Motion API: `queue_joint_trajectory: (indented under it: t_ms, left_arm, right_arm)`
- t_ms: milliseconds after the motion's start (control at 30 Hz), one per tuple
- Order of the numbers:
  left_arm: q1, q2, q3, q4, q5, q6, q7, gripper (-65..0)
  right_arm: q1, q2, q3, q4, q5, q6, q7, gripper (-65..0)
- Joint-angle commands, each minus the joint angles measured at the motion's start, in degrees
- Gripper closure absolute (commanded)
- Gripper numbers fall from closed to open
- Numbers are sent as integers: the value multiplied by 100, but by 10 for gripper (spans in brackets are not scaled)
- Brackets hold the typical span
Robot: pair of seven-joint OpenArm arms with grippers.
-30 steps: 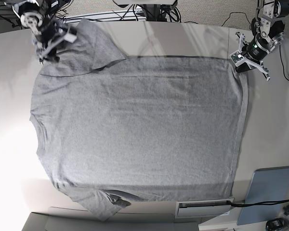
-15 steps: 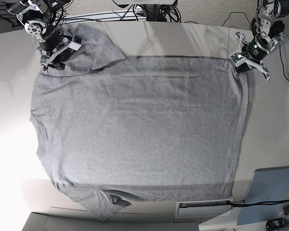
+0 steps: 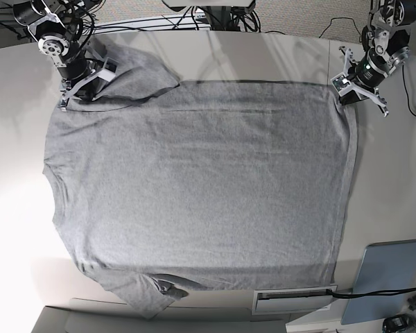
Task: Fold the T-shirt properly
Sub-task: 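Grasp the shirt's shoulder corners with both grippers and pull them taut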
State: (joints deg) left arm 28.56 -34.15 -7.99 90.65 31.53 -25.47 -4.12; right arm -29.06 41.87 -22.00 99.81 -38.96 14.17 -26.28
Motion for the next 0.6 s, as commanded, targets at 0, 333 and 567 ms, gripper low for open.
queue_joint_trajectory:
  t_ms: [0,333,567]
  left_arm:
    - [111,-76,42,-74,-76,-149,367,0]
    - [654,-457,31,223,-824,195,667,0]
    - [1154,-505,-90,365,-824,348,684,0]
  right_arm:
    - [-76,70,-13,-37,214,271,-356,0]
    - [-741,376,2,938,330,24,-1043,0]
    - [-1412,372,4,1362,4,-212,-1366,0]
